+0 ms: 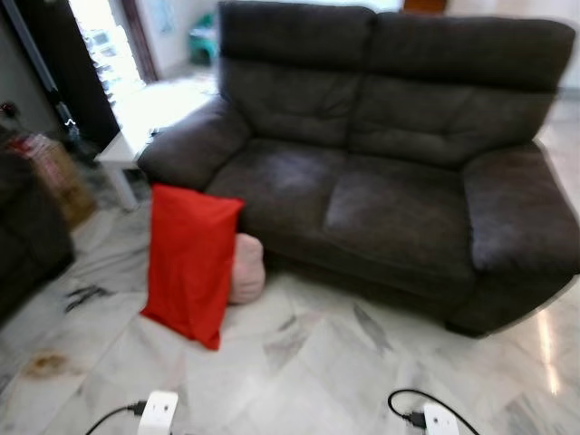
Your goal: Move the pillow to the sofa from floor
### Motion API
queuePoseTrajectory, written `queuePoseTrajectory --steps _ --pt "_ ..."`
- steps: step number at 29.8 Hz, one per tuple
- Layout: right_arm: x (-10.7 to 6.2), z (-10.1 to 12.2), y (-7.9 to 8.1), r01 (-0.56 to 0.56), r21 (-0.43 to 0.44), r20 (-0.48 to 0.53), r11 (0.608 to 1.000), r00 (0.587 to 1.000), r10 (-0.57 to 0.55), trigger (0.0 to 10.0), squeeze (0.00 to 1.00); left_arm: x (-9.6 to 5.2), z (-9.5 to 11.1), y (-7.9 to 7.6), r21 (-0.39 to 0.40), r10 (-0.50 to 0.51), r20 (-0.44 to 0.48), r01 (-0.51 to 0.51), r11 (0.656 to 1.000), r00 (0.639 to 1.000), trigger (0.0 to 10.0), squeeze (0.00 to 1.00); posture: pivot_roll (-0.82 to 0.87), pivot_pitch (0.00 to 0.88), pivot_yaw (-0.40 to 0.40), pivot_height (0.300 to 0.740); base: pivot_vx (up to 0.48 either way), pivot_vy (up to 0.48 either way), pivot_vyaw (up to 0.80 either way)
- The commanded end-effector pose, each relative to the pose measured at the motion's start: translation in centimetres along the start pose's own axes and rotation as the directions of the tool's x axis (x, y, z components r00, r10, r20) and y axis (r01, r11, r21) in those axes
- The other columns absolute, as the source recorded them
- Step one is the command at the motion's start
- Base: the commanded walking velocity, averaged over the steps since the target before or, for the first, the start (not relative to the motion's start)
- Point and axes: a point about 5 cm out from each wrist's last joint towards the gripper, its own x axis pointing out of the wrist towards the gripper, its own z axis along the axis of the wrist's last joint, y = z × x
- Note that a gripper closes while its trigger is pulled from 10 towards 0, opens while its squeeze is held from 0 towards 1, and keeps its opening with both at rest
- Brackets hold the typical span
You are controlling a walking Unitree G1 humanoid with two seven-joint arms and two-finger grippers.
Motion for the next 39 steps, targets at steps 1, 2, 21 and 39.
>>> queuePoseTrajectory --steps 1,2,21,39 --pt "0.17 0.31 0.62 -0.014 -0.003 0.005 1.000 1.000 0.014 10.0 0.00 -0.18 -0.60 0.49 0.018 0.008 -0.021 -0.007 1.000 1.000 10.0 0.00 -0.09 0.001 -0.037 0.740 0.000 0.000 0.80" --pt "0.17 0.31 0.62 -0.014 -0.003 0.005 1.000 1.000 0.014 10.0 0.00 -0.18 -0.60 0.49 0.018 0.008 -0.021 -0.007 1.000 1.000 10.0 0.00 -0.09 0.001 -0.037 0.740 0.000 0.000 0.80" --pt "0.17 0.36 0.61 -0.016 -0.005 0.005 1.000 1.000 0.016 10.0 0.00 -0.17 -0.56 0.46 0.014 0.008 -0.019 -0.008 1.000 1.000 10.0 0.00 -0.09 0.000 -0.040 0.740 0.000 0.000 0.80" --pt "0.17 0.30 0.67 -0.013 0.044 0.019 0.999 1.000 0.012 10.0 0.00 -0.19 -0.63 0.51 -0.009 0.017 -0.014 -0.018 1.000 1.000 10.0 0.00 -0.09 0.001 -0.038 0.740 0.000 0.000 0.17"
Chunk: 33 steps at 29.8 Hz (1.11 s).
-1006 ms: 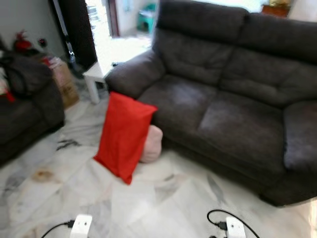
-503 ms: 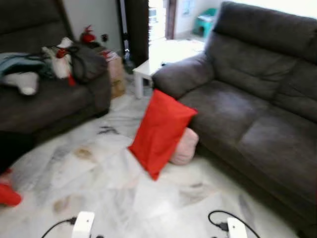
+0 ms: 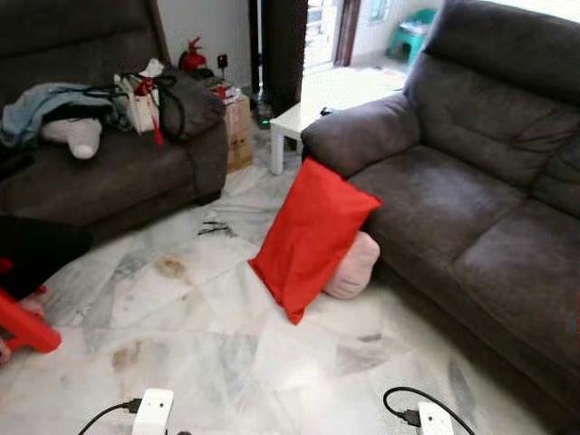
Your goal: Move the pillow to the sofa from floor
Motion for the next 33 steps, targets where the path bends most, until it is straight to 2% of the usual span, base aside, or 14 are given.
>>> queuePoseTrajectory --steps 1,6,16,23,33 --pt "-0.01 0.01 -0.04 0.004 0.014 0.004 1.000 1.000 -0.004 10.0 0.00 -0.06 -0.46 -0.02 -0.008 0.001 -0.014 -0.001 1.000 1.000 10.0 0.00 -0.09 0.001 -0.039 0.740 0.000 0.000 0.00" --pt "-0.01 0.00 -0.08 0.006 0.013 0.002 1.000 1.000 -0.006 10.0 0.00 -0.06 -0.46 -0.04 -0.027 0.006 -0.009 -0.007 1.000 1.000 10.0 0.00 -0.09 0.000 -0.039 0.740 0.066 0.000 0.00" --pt "-0.02 -0.09 -0.14 0.013 0.023 -0.005 1.000 1.000 -0.013 10.0 0.00 -0.06 -0.45 -0.04 -0.027 0.012 -0.007 -0.012 1.000 1.000 10.0 0.00 -0.09 0.000 -0.041 0.740 0.387 0.000 0.00" --pt "-0.01 -0.08 -0.09 0.011 0.026 -0.003 1.000 1.000 -0.011 10.0 0.00 -0.06 -0.45 -0.01 -0.027 0.011 -0.008 -0.011 1.000 1.000 10.0 0.00 -0.09 0.000 -0.040 0.740 0.396 0.000 -0.69" --pt "0.00 -0.01 -0.08 0.014 0.020 0.000 1.000 1.000 -0.014 10.0 0.00 -0.06 -0.42 0.00 -0.028 0.010 -0.007 -0.010 1.000 1.000 10.0 0.00 -0.09 0.000 -0.040 0.740 0.395 0.000 0.00"
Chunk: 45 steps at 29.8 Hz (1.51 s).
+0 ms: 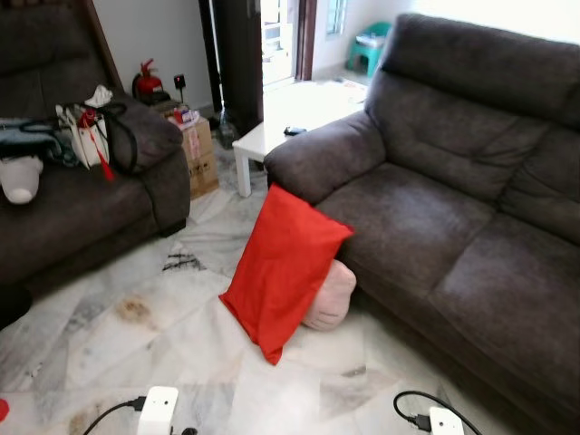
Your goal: Move the pillow to the sofa from floor
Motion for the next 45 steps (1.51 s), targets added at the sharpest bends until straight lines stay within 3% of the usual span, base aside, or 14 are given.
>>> queuePoseTrajectory --steps 1,24,32,45 --pt "-0.35 -0.34 -1.32 0.038 0.010 -0.002 0.999 0.999 -0.038 10.0 0.00 0.17 0.29 -0.70 -0.007 -0.015 0.003 0.015 1.000 1.000 10.0 0.00 -0.09 0.000 -0.040 0.740 0.390 0.000 0.00" --pt "-0.34 -0.18 -1.24 0.018 -0.035 0.002 0.999 1.000 -0.018 10.0 0.00 0.16 0.26 -0.71 -0.006 -0.018 0.002 0.018 1.000 1.000 10.0 0.00 -0.09 0.000 -0.041 0.740 0.392 0.000 0.07" --pt "-0.33 -0.29 -1.21 0.019 -0.018 -0.003 1.000 1.000 -0.019 10.0 0.00 0.16 0.25 -0.67 -0.003 -0.018 0.002 0.018 1.000 1.000 10.0 0.00 -0.09 0.000 -0.039 0.740 0.383 0.000 0.67" --pt "-0.35 -0.33 -1.31 0.033 0.003 -0.002 0.999 0.999 -0.033 10.0 0.00 0.17 0.27 -0.71 -0.004 -0.018 0.003 0.018 1.000 1.000 10.0 0.00 -0.09 0.001 -0.041 0.740 0.378 0.000 0.00"
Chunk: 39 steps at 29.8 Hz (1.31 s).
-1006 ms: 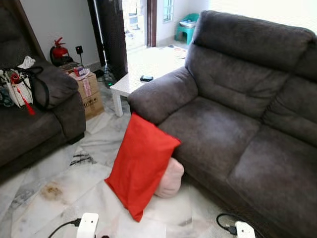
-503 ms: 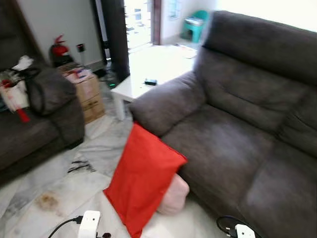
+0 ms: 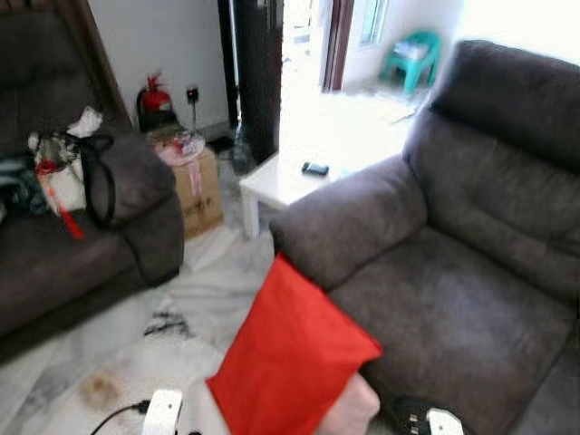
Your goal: Move the pillow to the sofa from floor
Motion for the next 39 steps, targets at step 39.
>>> queuePoseTrajectory --steps 39 --pt "-1.6 10.8 -1.8 0.090 0.094 0.571 0.992 0.811 -0.128 10.0 0.00 -2.2 13.2 4.2 -0.127 0.328 0.611 -0.320 0.939 0.721 10.0 0.00 -0.08 0.007 -0.024 0.740 0.019 0.000 0.00"
